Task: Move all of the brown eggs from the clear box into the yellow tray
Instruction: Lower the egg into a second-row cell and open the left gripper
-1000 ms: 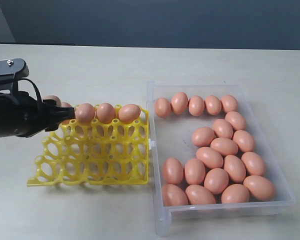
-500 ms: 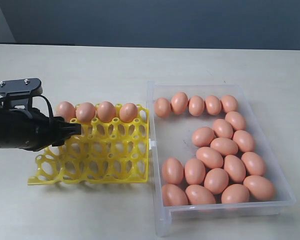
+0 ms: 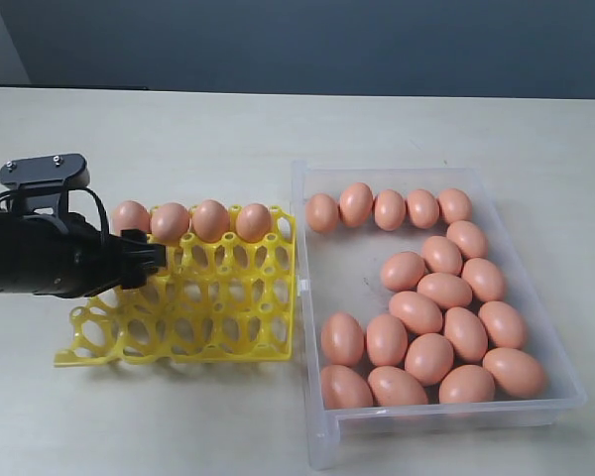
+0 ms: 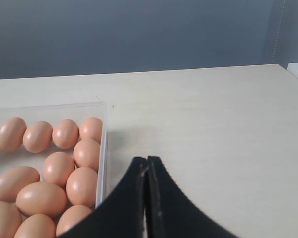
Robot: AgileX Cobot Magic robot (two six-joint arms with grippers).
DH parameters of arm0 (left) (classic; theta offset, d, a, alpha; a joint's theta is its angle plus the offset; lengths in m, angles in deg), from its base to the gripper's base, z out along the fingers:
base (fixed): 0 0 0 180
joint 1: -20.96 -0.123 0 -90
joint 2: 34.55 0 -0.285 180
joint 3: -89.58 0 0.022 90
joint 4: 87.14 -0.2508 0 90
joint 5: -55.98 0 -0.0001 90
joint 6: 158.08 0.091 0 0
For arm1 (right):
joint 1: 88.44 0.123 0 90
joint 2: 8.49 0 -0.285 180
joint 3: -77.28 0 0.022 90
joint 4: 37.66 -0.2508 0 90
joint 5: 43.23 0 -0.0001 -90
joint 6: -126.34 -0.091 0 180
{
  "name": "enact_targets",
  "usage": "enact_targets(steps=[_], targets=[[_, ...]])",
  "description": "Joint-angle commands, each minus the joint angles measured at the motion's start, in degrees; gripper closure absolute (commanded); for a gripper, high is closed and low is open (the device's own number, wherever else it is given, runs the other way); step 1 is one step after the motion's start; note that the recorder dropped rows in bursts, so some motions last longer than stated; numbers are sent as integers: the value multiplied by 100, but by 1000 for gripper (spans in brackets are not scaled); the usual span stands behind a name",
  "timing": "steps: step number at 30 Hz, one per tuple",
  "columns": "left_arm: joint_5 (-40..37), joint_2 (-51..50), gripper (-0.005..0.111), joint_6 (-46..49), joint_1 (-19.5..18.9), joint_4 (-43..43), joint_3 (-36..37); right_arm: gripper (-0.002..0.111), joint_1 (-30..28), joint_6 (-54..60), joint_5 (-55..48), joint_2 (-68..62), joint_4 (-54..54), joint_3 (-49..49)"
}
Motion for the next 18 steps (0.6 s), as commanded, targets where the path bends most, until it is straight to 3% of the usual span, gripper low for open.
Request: enact_targets(steps=[1,18], targets=[[-185,-86,35,-54,5,44,12,109,1,26,38,22,5,9],[-154,594,35,-42,5,-65,-701,109,1,26,38,22,5,9]])
